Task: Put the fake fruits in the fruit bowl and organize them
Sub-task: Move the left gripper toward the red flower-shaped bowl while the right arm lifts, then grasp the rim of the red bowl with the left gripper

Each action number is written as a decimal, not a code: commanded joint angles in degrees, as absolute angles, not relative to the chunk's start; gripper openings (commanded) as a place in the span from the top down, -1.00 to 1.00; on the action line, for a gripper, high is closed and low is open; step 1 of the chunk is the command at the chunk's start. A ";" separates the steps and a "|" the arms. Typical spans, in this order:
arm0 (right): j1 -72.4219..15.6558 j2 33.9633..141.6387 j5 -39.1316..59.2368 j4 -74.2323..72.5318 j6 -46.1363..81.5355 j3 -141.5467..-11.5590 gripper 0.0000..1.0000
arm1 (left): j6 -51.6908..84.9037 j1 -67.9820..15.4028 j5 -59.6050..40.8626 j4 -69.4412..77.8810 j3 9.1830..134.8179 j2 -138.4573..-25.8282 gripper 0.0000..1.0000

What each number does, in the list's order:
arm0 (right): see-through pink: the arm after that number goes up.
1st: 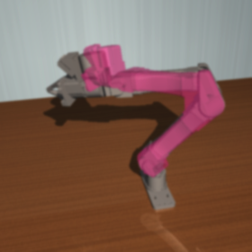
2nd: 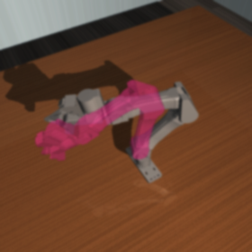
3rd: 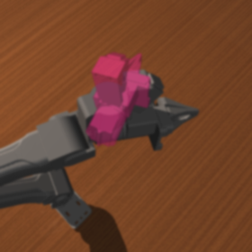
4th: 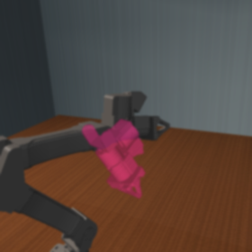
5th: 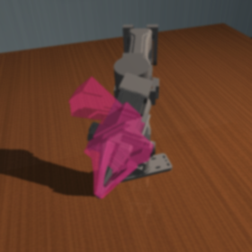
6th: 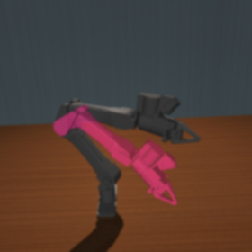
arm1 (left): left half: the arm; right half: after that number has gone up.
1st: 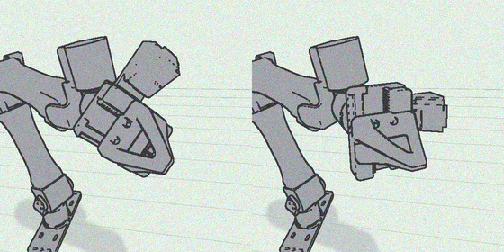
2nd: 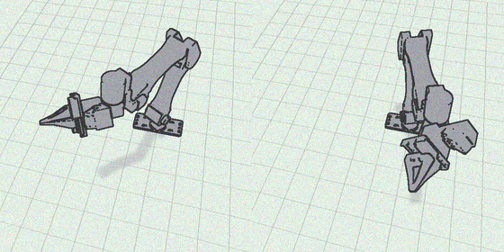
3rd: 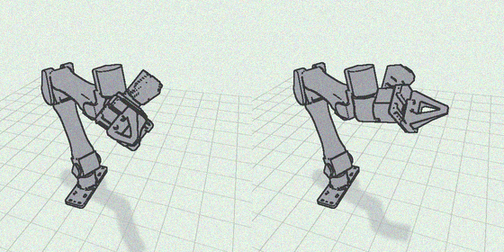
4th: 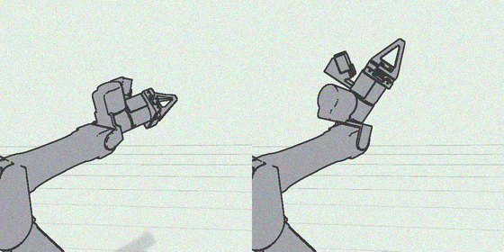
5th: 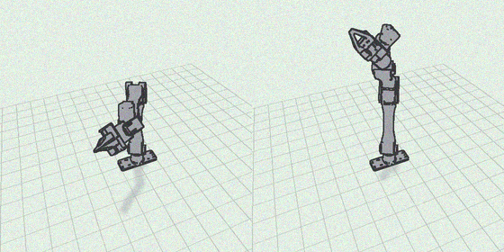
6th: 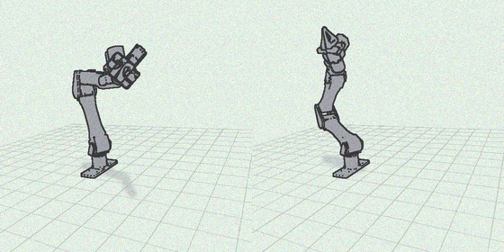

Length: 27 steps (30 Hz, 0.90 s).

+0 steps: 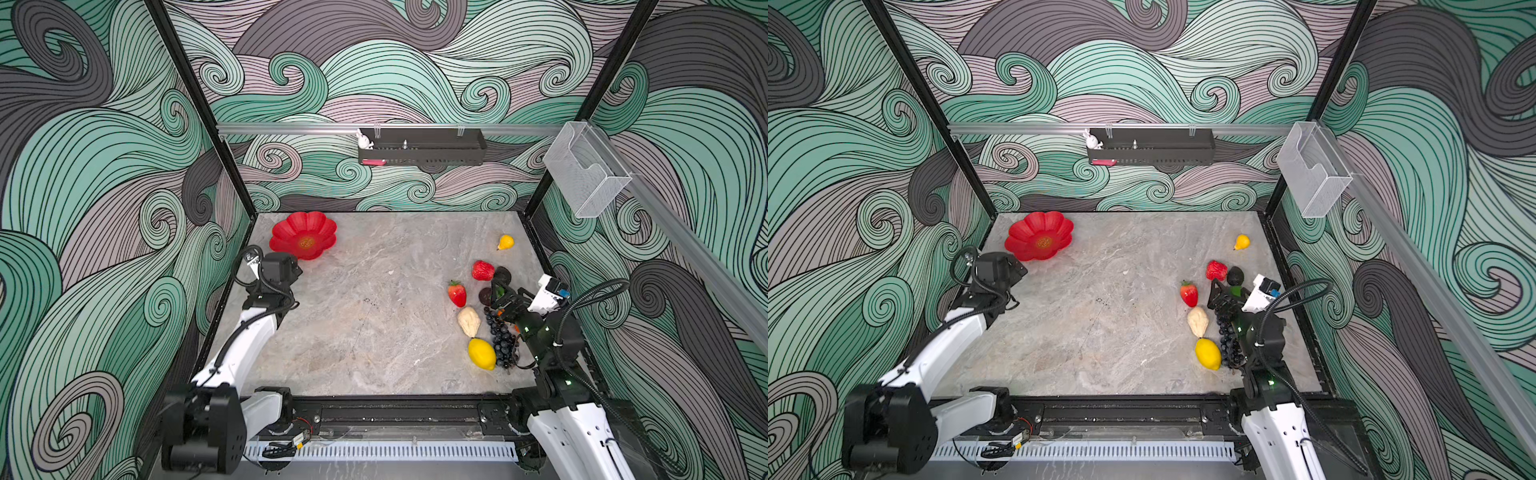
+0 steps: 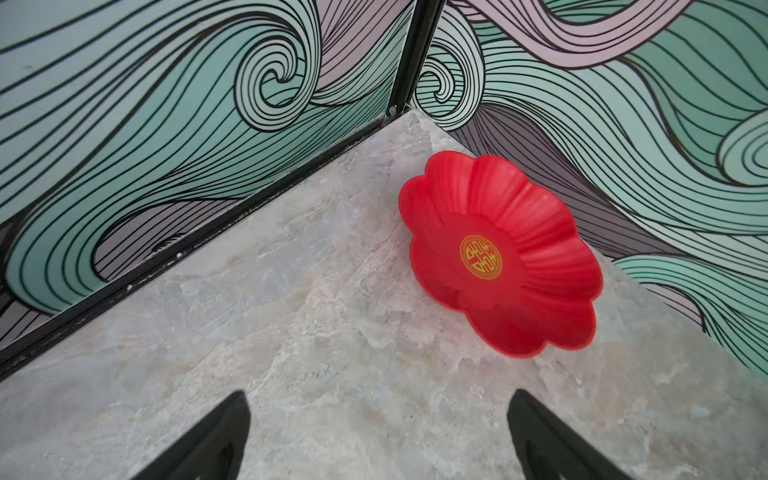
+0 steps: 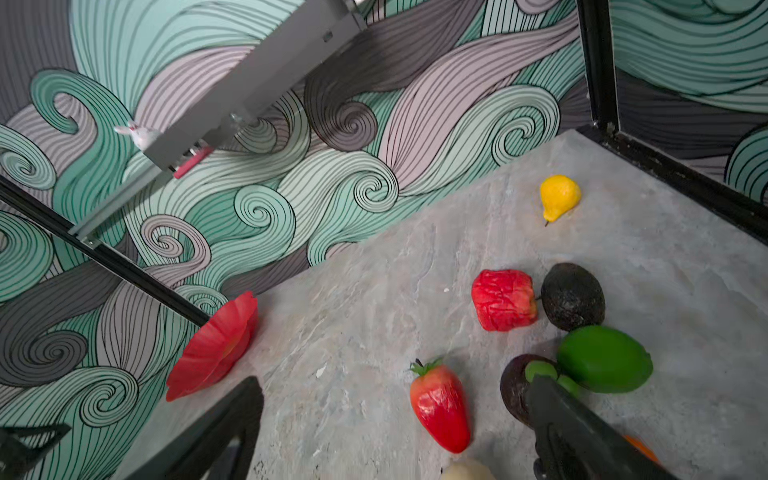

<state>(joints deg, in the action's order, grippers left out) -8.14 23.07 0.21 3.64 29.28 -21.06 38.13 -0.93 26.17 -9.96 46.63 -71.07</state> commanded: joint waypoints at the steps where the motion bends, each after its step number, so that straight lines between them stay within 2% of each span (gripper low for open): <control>1: -9.11 25.34 2.28 1.18 30.06 -19.20 -0.99 | 43.43 1.41 18.46 -21.32 55.99 -80.01 -0.97; 4: -9.88 26.82 2.01 -0.78 30.10 -18.28 -0.99 | 45.18 3.58 12.27 -26.37 64.31 -89.63 -0.97; 7: -10.41 27.76 1.63 -0.83 29.98 -18.32 -0.99 | 46.62 6.20 3.79 -30.13 71.51 -97.54 -0.86; 12: -11.55 27.44 -0.23 -0.78 29.42 -18.37 -0.99 | 48.20 8.76 -0.71 -38.34 81.54 -108.65 -0.69; 27: -13.19 28.75 -1.40 -2.81 29.52 -17.84 -0.99 | 48.08 10.63 -7.08 -30.54 84.52 -116.51 -0.33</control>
